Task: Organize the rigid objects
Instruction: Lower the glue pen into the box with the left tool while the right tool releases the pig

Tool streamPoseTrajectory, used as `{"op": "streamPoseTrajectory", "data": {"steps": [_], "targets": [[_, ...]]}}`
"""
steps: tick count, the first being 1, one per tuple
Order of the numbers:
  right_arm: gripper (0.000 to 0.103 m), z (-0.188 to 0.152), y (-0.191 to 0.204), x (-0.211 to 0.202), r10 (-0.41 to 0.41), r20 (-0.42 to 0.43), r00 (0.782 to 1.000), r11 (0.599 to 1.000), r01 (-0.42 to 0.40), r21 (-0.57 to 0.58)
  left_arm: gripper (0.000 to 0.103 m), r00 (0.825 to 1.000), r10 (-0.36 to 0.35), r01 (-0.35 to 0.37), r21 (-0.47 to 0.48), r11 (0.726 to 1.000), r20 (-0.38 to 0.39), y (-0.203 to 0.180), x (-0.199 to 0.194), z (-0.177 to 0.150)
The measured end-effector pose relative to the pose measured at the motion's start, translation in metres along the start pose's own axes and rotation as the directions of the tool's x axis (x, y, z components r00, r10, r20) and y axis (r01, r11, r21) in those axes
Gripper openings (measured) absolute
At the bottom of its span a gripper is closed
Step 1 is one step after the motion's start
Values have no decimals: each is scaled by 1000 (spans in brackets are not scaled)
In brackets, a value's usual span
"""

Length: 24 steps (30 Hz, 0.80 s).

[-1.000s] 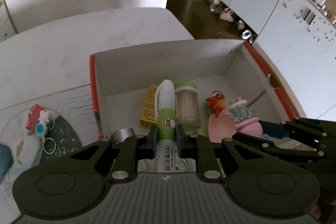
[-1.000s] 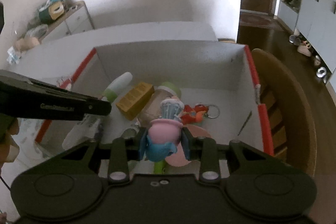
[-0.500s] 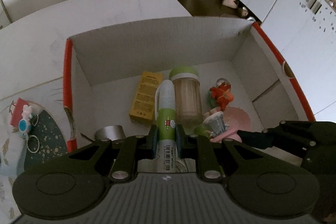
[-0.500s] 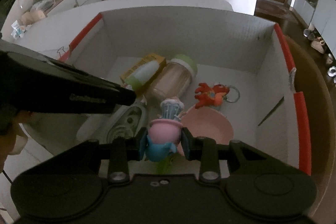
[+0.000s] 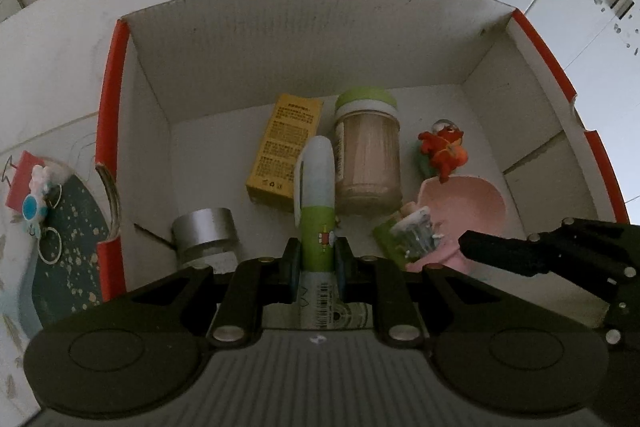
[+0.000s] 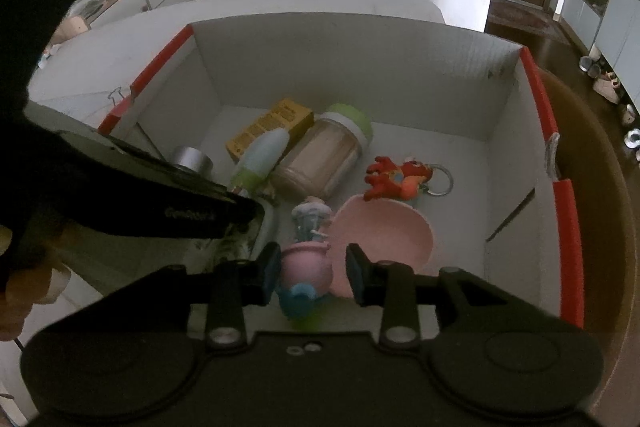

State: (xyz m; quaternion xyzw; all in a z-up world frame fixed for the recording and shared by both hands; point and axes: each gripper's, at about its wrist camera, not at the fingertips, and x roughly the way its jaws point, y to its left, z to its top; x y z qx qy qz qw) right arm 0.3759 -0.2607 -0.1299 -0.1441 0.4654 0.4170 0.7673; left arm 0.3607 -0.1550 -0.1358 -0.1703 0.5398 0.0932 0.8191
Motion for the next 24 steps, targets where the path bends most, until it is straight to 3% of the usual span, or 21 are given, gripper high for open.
{"op": "streamPoseTrajectory", "data": {"steps": [13,24], "targets": [[48,3,-4,-10,0,17,1000,1000,0,15,18,1000,18,-18,15,1000,-18,-2,1,-3],[60,1,-2,-36,10,86,996,999,-13,35,18,996,21,-26,51,998,90,-3,-34,-13]]}}
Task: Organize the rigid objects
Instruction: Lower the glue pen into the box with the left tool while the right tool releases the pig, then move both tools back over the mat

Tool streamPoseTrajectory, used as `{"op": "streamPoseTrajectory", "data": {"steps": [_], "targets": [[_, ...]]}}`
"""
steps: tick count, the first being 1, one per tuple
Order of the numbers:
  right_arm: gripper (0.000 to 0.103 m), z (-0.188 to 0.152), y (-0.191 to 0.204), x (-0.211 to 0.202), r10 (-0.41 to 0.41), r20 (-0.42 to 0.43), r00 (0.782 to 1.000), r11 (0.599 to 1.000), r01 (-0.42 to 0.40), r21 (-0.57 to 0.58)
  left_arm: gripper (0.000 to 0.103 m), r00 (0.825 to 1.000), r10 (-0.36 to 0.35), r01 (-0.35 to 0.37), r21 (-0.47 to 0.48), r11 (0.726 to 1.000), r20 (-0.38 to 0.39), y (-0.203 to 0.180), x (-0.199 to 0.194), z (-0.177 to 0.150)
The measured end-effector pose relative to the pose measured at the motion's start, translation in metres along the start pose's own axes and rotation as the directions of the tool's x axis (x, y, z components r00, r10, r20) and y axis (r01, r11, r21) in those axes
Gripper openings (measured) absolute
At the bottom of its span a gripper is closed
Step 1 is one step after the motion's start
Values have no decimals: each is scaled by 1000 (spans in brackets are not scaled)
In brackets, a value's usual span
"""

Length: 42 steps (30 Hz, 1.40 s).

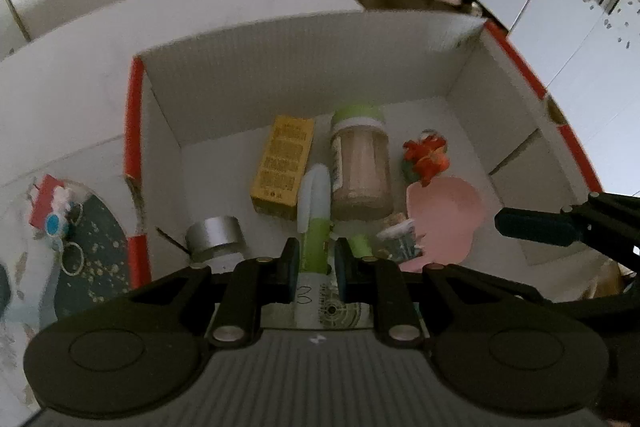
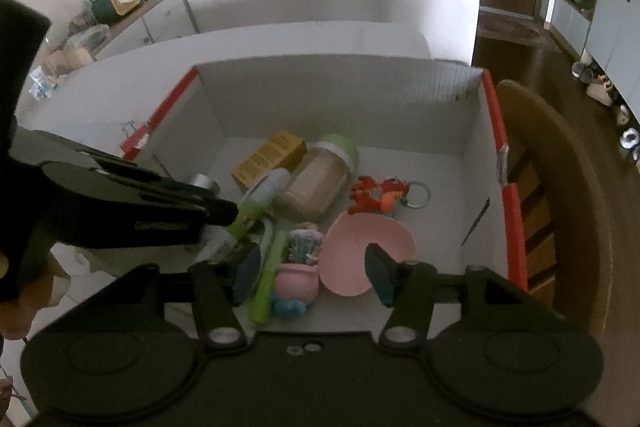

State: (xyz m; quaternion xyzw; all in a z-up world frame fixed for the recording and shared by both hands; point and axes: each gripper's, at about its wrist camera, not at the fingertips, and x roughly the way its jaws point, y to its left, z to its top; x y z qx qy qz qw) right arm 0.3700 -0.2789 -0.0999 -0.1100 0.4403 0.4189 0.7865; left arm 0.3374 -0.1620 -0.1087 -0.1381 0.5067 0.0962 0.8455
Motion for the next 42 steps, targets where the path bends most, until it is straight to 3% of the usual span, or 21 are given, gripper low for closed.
{"op": "streamPoseTrajectory", "data": {"steps": [17,33,35,38,40,42], "targets": [[76,3,46,-48,23,139,990,1000,-24,6,18,984,-62,63,-1,998,169,24,-83,-21],[86,8,145,-49,-3,189,982,1000,1,10,18,962,-119,109,53,993,245,109,-126,-51],[86,11,158,-46,-5,189,982,1000,4,5,23,960,-121,109,62,992,254,122,-130,-53],[88,16,177,-38,-3,190,982,1000,4,-3,44,955,-126,112,66,991,270,141,-134,-55],[89,18,188,-34,-2,190,982,1000,4,-10,66,950,-130,117,63,991,282,154,-136,-57],[90,21,200,-28,-1,188,982,1000,5,-21,67,947,-125,111,62,992,296,168,-138,-58]]}}
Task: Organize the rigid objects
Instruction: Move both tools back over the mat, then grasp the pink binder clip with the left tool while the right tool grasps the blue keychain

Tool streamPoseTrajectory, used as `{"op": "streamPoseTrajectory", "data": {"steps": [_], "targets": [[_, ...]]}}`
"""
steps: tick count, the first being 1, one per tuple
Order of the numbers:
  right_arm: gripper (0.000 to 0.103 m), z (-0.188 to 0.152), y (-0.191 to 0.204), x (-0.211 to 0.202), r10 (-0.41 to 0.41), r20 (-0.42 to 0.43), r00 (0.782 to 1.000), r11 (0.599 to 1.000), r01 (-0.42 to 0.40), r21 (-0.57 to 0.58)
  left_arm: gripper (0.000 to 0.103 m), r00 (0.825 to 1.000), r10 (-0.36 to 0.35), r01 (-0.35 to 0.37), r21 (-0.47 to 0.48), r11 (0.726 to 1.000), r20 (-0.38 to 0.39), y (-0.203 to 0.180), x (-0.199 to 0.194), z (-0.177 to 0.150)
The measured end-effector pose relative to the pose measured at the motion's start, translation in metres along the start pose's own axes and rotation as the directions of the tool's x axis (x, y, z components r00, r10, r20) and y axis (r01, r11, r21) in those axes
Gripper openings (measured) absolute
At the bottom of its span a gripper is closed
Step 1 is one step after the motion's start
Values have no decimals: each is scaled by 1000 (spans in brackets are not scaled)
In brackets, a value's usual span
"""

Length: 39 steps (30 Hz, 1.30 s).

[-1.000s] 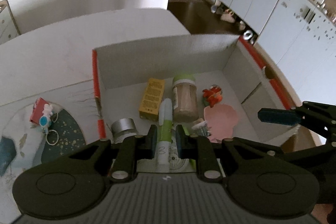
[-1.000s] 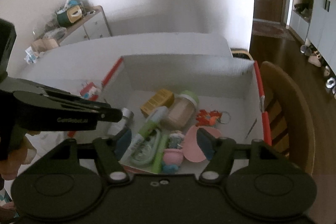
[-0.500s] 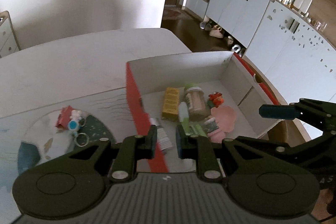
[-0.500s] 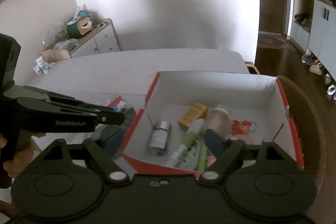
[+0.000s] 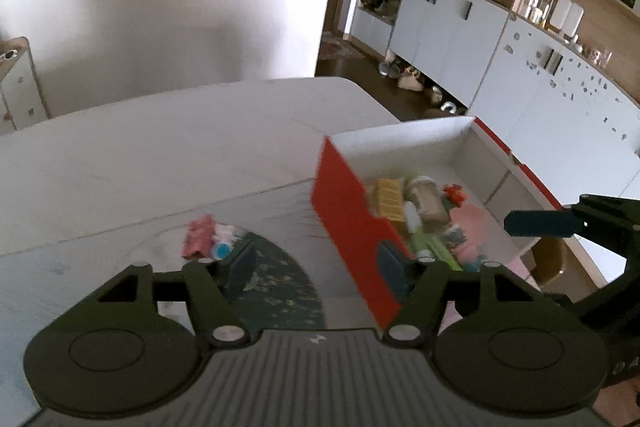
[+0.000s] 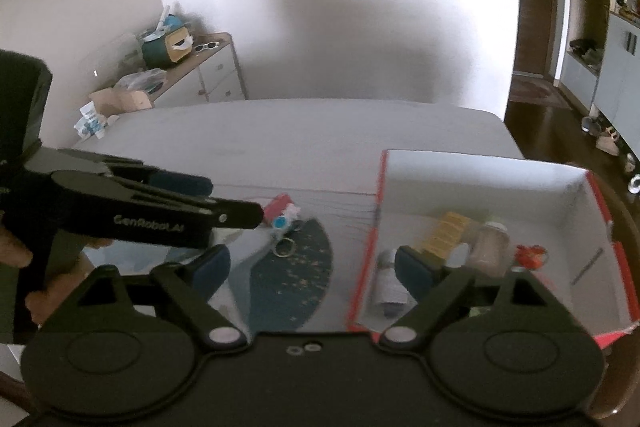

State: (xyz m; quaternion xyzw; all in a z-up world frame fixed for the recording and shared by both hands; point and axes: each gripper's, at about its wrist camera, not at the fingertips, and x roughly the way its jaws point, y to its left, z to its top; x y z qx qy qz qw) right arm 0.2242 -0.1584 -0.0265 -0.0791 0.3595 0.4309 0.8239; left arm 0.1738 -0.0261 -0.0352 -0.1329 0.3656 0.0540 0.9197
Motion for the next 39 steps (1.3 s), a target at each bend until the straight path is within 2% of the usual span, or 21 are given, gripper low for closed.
{"op": "streamPoseTrajectory", "data": {"steps": [2,6,10,15,19,27,32,39], "targets": [[94,3,12,6,-1,-1,1000,1000,1,-15,67,1000,1,-1,3,1000,4,14,-2,0],[96,6,29,19,9,-7,1000,999,-9,-38,80,1000,22,-22,-15,1000,11,44,1,1],[102,9,44,33,25,-7,1000,998,-26,-56,81,999,34,-34,-29,999,0,71,11,-4],[102,9,60,55,56,-23,998,995,-58,-84,81,997,73,-74,-50,996,-29,95,31,-13],[102,7,69,79,38,-55,998,995,-43,-94,81,995,89,-92,-66,994,-42,110,50,-16],[102,3,75,125,-55,-71,996,986,43,-162,81,996,76,-79,-82,993,-49,129,83,-17],[98,4,69,147,-60,-101,993,985,42,-169,81,997,46,-51,-78,996,-65,135,105,-14],[82,3,56,175,-92,-130,987,981,68,-179,81,996,27,-34,-82,996,-87,146,129,-13]]}}
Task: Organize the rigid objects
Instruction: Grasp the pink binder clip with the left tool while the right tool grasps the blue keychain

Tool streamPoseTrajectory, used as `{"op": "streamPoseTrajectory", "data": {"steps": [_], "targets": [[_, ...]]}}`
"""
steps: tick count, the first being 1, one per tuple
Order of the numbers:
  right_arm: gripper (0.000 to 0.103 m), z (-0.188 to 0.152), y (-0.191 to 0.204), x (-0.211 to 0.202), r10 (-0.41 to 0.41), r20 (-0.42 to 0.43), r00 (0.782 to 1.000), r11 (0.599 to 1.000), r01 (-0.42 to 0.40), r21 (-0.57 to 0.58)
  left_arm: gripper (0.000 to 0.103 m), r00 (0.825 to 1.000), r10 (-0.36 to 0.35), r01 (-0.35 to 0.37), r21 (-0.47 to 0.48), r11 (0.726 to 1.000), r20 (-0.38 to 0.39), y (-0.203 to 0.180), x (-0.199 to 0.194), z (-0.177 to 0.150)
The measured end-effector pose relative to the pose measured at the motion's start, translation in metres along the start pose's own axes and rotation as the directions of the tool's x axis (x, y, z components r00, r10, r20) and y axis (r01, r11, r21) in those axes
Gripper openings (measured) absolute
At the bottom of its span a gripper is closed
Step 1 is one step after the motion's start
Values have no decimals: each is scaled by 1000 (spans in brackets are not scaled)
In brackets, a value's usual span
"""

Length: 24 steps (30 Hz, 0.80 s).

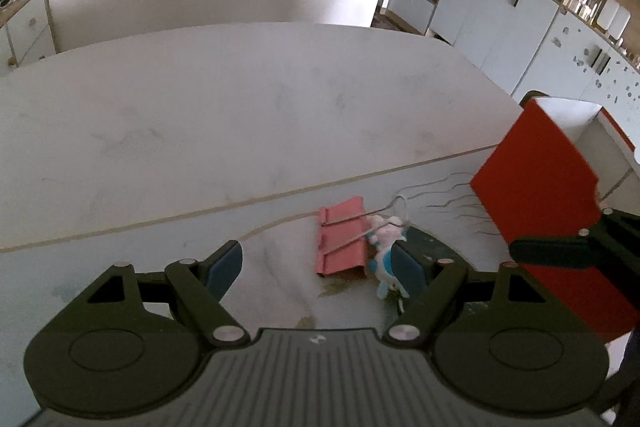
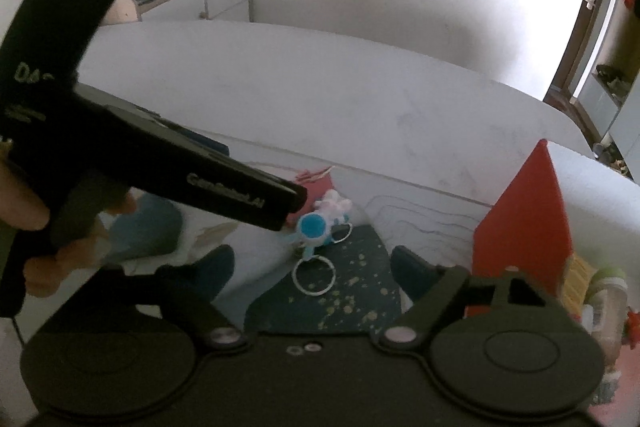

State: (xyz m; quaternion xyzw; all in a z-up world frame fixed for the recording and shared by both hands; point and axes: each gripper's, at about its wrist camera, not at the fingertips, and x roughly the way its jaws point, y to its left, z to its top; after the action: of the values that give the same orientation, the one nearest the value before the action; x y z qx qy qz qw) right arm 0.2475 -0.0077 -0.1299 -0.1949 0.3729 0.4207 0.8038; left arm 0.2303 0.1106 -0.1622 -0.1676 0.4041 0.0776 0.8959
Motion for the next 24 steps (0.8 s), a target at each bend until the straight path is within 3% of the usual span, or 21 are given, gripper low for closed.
{"op": "streamPoseTrajectory", "data": {"steps": [15,22,24], "targets": [[54,4,-6,30,9,-5,1000,998,-8,59,79,999,-48,48,-15,999,2,1,28,8],[46,4,-15,40,14,-3,1000,996,-14,93,54,994,-112,113,-36,993,13,-2,28,9],[45,2,-16,43,18,1,1000,995,-18,102,51,991,-133,133,-57,989,10,-2,28,9]]}}
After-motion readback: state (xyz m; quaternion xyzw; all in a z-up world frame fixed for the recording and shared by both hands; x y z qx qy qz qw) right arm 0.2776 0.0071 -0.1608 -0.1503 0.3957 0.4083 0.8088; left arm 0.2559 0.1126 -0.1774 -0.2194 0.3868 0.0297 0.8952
